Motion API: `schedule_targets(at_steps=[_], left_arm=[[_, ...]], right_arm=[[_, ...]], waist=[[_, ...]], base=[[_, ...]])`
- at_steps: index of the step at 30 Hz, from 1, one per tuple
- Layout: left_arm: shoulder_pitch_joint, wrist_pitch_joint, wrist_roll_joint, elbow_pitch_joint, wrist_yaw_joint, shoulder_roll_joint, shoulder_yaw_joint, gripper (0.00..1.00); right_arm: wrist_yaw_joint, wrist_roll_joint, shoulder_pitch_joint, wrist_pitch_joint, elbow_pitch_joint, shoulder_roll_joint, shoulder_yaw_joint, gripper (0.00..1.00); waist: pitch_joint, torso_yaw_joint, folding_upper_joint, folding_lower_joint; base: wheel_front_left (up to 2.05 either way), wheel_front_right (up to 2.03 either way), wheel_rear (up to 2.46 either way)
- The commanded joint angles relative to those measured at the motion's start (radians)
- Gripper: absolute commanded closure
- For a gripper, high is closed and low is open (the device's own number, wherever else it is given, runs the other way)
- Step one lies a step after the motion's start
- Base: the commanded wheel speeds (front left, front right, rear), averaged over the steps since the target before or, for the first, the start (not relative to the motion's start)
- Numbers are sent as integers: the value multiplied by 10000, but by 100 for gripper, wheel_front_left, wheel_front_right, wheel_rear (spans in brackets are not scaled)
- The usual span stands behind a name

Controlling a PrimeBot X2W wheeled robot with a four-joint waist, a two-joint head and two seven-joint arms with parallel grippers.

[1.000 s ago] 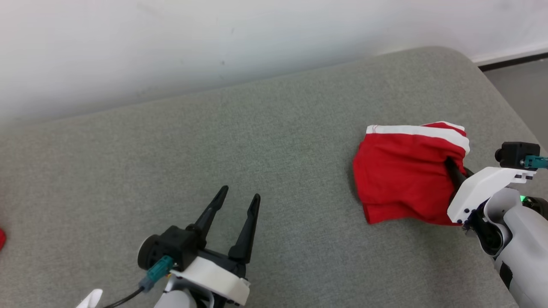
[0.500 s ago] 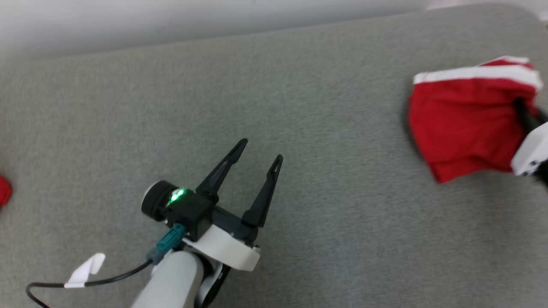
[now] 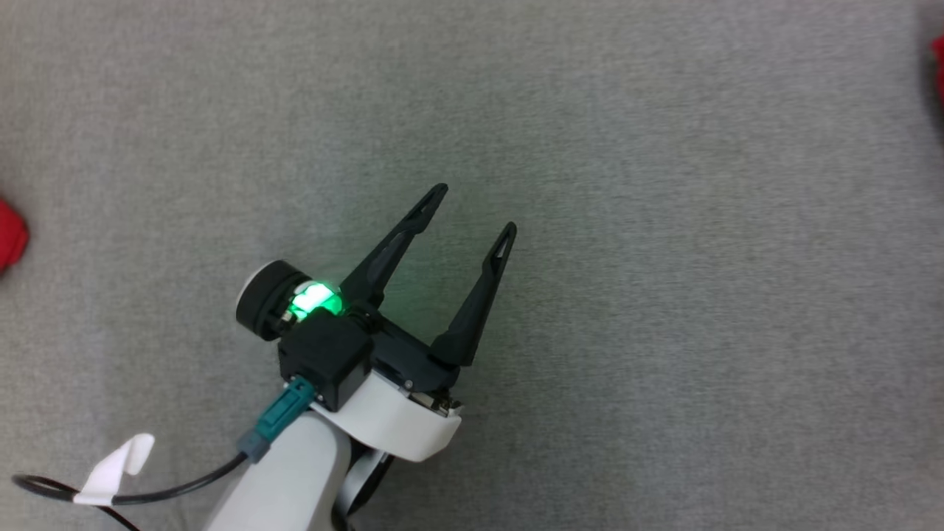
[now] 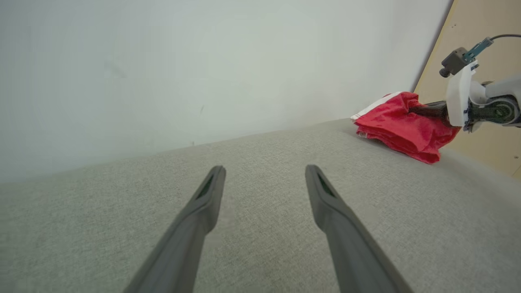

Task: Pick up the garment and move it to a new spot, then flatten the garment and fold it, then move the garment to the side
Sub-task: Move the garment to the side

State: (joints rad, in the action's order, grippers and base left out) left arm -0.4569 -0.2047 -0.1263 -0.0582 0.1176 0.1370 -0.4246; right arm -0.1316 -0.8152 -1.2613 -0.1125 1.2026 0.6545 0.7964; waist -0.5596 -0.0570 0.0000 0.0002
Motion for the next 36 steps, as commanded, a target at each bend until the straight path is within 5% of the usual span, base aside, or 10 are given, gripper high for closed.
schedule_targets(at_steps=[1,5,8,17,26,36], left_arm=[[-31,-37,-1,-70,-51,44,33,0],[38,-55,-72,-200,-108,80,37,0],[74,-67,-81,-179,-146,103,43,0],[310,-226,-303,210,-283,97,114,0],[1007,-492,-799,1015,-564,201,677,0],[2119,-596,-1366,1730,-930,331,1663,0]], right_arm=[[19,169,-161,-127,133,-33,69,100],[19,716,-459,-420,551,133,306,91],[20,904,-473,-390,772,-50,158,0],[19,1625,166,-180,854,124,-792,0],[20,2091,683,-1333,678,-1055,-1328,0],[20,1662,2800,-1523,-3023,-1360,-1946,0]], waist=[[-267,272,0,-2],[-331,354,0,-2],[-259,351,0,-2],[630,233,0,-2],[2474,-85,0,-2],[4439,-54,0,-2]], base=[[0,0,0],[0,0,0],[0,0,0],[0,0,0],[0,0,0],[0,0,0]])
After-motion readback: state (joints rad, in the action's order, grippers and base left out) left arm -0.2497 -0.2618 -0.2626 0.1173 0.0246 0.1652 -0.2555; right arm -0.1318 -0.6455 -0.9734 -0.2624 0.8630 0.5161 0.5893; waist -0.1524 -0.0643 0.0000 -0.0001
